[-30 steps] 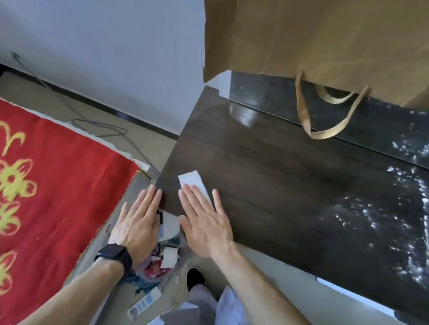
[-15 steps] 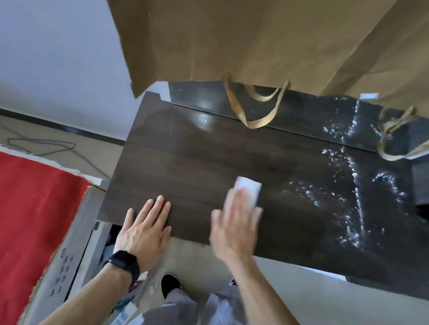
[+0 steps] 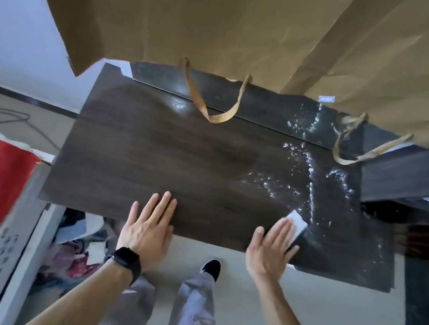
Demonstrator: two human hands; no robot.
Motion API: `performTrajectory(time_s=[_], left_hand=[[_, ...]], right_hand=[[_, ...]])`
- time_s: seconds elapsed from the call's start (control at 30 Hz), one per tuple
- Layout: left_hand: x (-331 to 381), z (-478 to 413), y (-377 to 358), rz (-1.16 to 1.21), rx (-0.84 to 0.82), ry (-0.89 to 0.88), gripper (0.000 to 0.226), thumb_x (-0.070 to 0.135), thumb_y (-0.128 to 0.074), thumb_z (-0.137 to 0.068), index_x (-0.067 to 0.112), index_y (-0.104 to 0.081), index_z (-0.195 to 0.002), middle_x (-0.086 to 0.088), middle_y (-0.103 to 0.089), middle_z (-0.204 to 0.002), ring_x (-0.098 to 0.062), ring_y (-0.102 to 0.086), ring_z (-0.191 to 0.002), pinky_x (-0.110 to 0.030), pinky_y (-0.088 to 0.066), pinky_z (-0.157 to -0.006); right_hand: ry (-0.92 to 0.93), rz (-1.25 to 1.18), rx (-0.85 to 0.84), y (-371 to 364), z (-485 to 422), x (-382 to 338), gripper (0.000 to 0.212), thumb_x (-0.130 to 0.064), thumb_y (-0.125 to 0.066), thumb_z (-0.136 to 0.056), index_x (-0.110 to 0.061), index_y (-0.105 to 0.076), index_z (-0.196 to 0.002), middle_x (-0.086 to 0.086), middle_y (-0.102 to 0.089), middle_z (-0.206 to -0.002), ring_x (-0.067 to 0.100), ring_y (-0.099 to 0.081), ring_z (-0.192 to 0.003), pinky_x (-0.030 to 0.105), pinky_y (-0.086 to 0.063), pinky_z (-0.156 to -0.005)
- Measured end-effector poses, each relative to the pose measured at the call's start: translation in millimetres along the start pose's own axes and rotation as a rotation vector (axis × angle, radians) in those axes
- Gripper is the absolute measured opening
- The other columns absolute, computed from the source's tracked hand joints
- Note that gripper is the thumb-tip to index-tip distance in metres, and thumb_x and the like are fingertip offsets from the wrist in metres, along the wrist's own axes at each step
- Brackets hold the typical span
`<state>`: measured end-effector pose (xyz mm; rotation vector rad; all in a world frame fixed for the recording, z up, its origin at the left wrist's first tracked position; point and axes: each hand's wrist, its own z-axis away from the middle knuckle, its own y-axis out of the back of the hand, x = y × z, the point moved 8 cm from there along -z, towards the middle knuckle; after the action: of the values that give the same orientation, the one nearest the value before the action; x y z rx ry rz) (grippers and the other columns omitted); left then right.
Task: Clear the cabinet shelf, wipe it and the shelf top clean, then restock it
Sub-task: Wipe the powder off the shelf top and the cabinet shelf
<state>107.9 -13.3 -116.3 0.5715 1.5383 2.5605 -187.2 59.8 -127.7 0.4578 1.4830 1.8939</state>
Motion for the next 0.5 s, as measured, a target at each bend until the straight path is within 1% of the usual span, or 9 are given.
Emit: performTrajectory(time_s=[0.07,0.13,0.17,0.2,0.23,0.3,0.37,0.43,0.5], left_hand=[[-3,-2,-1,-0.017,0.008,0.021,0.062,0.041,-0.026,-0.094,0.02,-0.035,-0.152,0.002,-0.029,-0.16,-0.023,-0.028,-0.147,-0.057,-0.028,-0.113],[-5,-1,-1,-0.03,0.014,0.019,0.062,0.041,-0.023,-0.095,0.023,-0.032,-0.153,0.005,-0.024,-0.161,-0.02,-0.026,-0.148,-0.058,-0.027,-0.114],[-4,0,-2,-0.033,0.012,0.023,0.062,0.041,-0.023,-0.095,0.023,-0.032,-0.153,0.006,-0.023,-0.162,-0.019,-0.025,-0.148,-0.058,-0.028,-0.113],[-3,2,-3,-0.03,0.0,0.036,0.062,0.041,-0.022,-0.095,0.024,-0.03,-0.154,0.007,-0.02,-0.162,-0.018,-0.022,-0.149,-0.057,-0.028,-0.114],[-2,3,-3,-0.02,-0.009,0.053,0.062,0.042,-0.02,-0.096,0.025,-0.026,-0.155,0.009,-0.015,-0.163,-0.016,-0.017,-0.15,-0.056,-0.026,-0.116],[1,2,-3,-0.005,-0.011,0.09,0.059,0.044,-0.018,-0.1,0.028,-0.013,-0.157,0.012,0.001,-0.162,-0.012,0.0,-0.151,-0.052,-0.016,-0.12],[6,0,-2,-0.01,-0.016,0.124,0.058,0.044,-0.019,-0.103,0.03,-0.003,-0.157,0.015,0.011,-0.161,-0.01,0.01,-0.15,-0.048,-0.008,-0.122],[11,-1,0,0.001,-0.019,0.165,0.058,0.044,-0.02,-0.103,0.031,-0.002,-0.157,0.015,0.011,-0.162,-0.012,0.009,-0.151,-0.047,-0.007,-0.122],[16,0,1,0.025,-0.013,0.215,0.059,0.045,-0.02,-0.103,0.03,-0.003,-0.157,0.014,0.007,-0.164,-0.014,0.006,-0.152,-0.047,-0.008,-0.122]], right_hand=[[0.332,0.078,-0.02,-17,26,-70,0.068,-0.05,-0.011,-0.099,-0.014,0.004,-0.156,0.004,0.007,-0.165,0.018,0.007,-0.152,0.054,0.001,-0.121],[0.679,0.12,-0.07,-36,56,-132,0.065,-0.047,-0.017,-0.103,-0.015,-0.002,-0.157,0.001,0.005,-0.165,0.016,0.009,-0.152,0.053,0.001,-0.121],[0.811,0.13,-0.09,-40,62,-153,0.064,-0.046,-0.02,-0.104,-0.015,-0.005,-0.157,0.001,0.003,-0.166,0.015,0.008,-0.152,0.054,-0.002,-0.121],[0.899,0.13,-0.097,-41,60,-168,0.063,-0.045,-0.023,-0.104,-0.015,-0.009,-0.157,0.0,0.001,-0.166,0.013,0.007,-0.152,0.056,-0.007,-0.121],[0.942,0.122,-0.095,-39,48,-178,0.062,-0.044,-0.025,-0.104,-0.016,-0.012,-0.157,-0.001,-0.002,-0.166,0.012,0.005,-0.152,0.057,-0.012,-0.12],[0.924,0.103,-0.087,-27,9,-183,0.061,-0.043,-0.026,-0.103,-0.018,-0.014,-0.157,-0.005,-0.003,-0.165,0.009,0.003,-0.151,0.057,-0.014,-0.119],[0.771,0.087,-0.057,-14,-40,-162,0.061,-0.044,-0.02,-0.103,-0.02,-0.008,-0.157,-0.006,0.0,-0.165,0.009,0.006,-0.151,0.056,-0.007,-0.121],[0.547,0.067,-0.019,0,-84,-115,0.062,-0.045,-0.015,-0.103,-0.019,-0.003,-0.157,-0.004,0.003,-0.165,0.011,0.008,-0.151,0.054,0.001,-0.121],[0.345,0.048,0.0,14,-111,-55,0.066,-0.048,-0.01,-0.1,-0.017,-0.001,-0.157,-0.001,0.005,-0.165,0.013,0.008,-0.151,0.056,0.001,-0.121]])
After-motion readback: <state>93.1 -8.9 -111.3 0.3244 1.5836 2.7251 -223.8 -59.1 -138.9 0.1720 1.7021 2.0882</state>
